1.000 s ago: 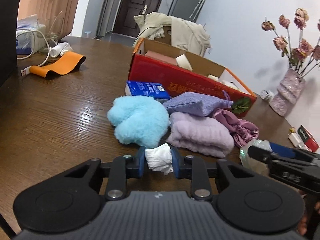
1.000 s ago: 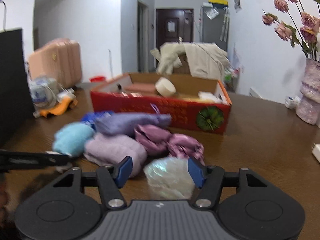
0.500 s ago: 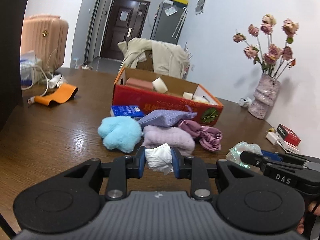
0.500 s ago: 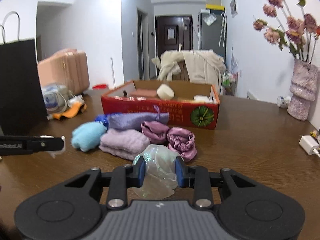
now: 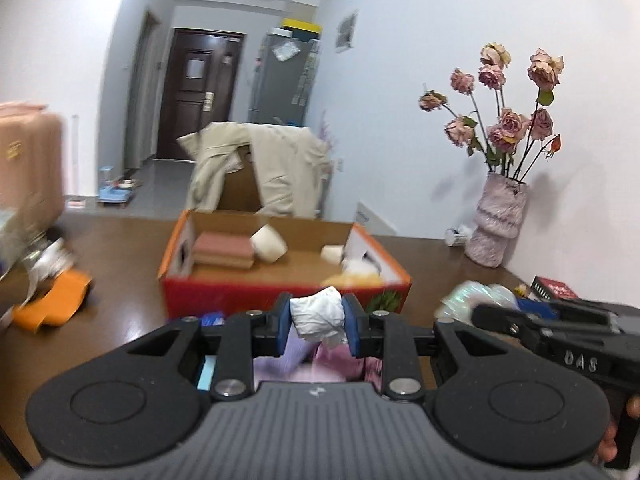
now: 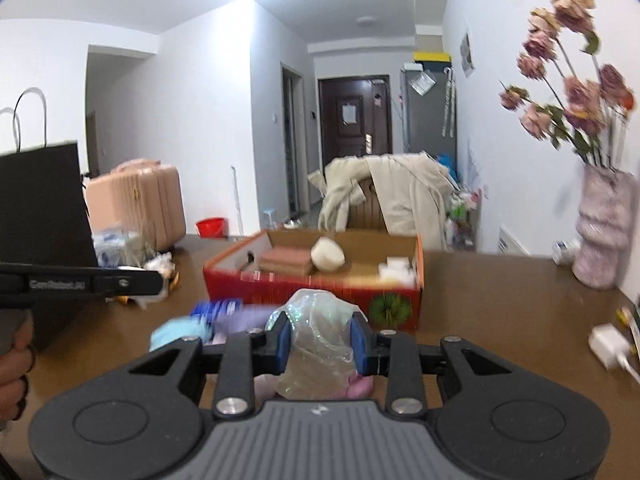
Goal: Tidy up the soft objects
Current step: 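Carry the bag and white cloth over the box and open both grippers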
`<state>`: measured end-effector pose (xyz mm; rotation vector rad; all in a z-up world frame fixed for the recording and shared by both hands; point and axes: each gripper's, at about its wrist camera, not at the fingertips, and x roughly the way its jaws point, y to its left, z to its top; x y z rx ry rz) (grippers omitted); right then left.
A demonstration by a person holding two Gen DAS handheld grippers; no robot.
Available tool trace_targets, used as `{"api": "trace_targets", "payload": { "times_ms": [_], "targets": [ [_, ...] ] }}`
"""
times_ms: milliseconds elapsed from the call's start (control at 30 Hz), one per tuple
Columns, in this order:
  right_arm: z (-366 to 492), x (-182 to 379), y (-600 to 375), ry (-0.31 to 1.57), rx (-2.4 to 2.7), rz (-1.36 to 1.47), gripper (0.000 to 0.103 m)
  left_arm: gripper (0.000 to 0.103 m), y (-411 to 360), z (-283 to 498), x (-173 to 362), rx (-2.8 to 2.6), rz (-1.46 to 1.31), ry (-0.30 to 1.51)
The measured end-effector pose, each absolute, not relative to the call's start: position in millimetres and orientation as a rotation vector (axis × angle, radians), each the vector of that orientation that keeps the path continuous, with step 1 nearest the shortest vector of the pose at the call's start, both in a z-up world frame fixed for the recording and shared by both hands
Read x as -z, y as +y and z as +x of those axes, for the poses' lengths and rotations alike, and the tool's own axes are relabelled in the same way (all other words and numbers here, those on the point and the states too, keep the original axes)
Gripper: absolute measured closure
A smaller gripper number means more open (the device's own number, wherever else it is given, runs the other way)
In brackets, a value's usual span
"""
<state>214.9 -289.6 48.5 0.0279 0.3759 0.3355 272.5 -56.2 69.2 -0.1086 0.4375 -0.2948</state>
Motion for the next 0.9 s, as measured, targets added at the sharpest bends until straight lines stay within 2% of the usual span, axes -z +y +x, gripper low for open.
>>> {"api": "trace_targets", "payload": {
  "times_ms": [233,500,700,833,900],
  "targets": [
    [366,-71,-303,0.444,-0.406,0.178,0.073,0.075,-90,403,-60,0.32,-0.101,0.513],
    [532,-45,-295,0.564,-0.337,0.217,0.072,0.075,-123,525,-16,0.322,-0.168,0.71],
    [602,-12,-284,0.693,-0.275,0.188,0.071,0.07,-140,556,11,0.342,-0.185,0.789],
    [612,4,-278,0.754,-0.192,0.119,0.063,0.057,-134,552,19,0.344,-0.202,0.796],
    [610,7,-279,0.765,-0.184,0.124,0.06,0.057,-130,549,15,0.336,-0.189,0.783]
  ]
}}
